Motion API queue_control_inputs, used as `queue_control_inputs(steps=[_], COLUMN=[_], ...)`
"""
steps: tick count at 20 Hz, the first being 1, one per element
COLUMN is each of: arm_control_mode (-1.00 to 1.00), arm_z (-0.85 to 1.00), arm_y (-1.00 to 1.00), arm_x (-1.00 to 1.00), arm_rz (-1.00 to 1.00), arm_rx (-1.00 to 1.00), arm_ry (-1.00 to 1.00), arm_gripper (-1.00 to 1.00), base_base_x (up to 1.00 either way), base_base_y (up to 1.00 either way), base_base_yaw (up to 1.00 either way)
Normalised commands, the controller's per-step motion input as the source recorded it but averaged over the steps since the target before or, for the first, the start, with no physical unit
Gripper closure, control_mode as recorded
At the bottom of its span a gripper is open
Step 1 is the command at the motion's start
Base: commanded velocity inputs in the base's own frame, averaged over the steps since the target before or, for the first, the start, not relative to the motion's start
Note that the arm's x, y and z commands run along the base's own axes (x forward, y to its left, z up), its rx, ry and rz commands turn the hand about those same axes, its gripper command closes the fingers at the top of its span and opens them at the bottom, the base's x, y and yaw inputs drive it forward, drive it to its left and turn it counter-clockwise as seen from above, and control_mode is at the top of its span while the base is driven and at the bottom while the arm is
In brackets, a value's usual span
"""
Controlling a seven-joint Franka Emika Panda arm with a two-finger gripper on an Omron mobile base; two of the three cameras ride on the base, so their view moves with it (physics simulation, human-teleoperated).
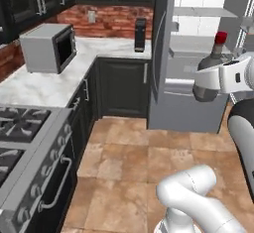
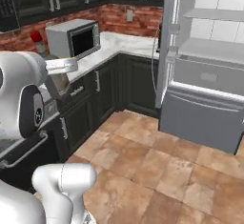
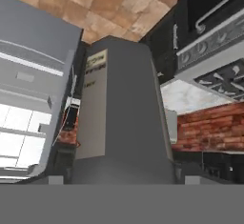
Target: There is a bowl on the dining counter. Grab a lemon wedge from the fridge and place it in the bowl. Then get the liquor bottle and glass cup from the cabinet and place them next to the bowl.
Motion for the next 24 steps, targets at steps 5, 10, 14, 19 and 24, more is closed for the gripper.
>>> queue_control_inputs(steps=[5, 10, 14, 19, 24], arm_control_mode=[1.00, 1.00, 1.00, 1.00, 1.00], arm_z=[0.00, 0.00, 0.00, 0.00, 0.00], arm_y=[0.00, 0.00, 0.00, 0.00, 0.00], arm_x=[0.00, 0.00, 0.00, 0.00, 0.00], arm_rz=[0.00, 0.00, 0.00, 0.00, 0.00], arm_rx=[0.00, 0.00, 0.00, 0.00, 0.00], arm_ry=[0.00, 0.00, 0.00, 0.00, 0.00], arm_gripper=[1.00, 1.00, 1.00, 1.00, 1.00], base_base_x=[0.02, 0.10, 0.18, 0.23, 0.31], base_base_y=[-0.26, -0.22, -0.07, -0.04, 0.00], base_base_yaw=[-0.69, -0.69, -0.69, -0.68, -0.69])
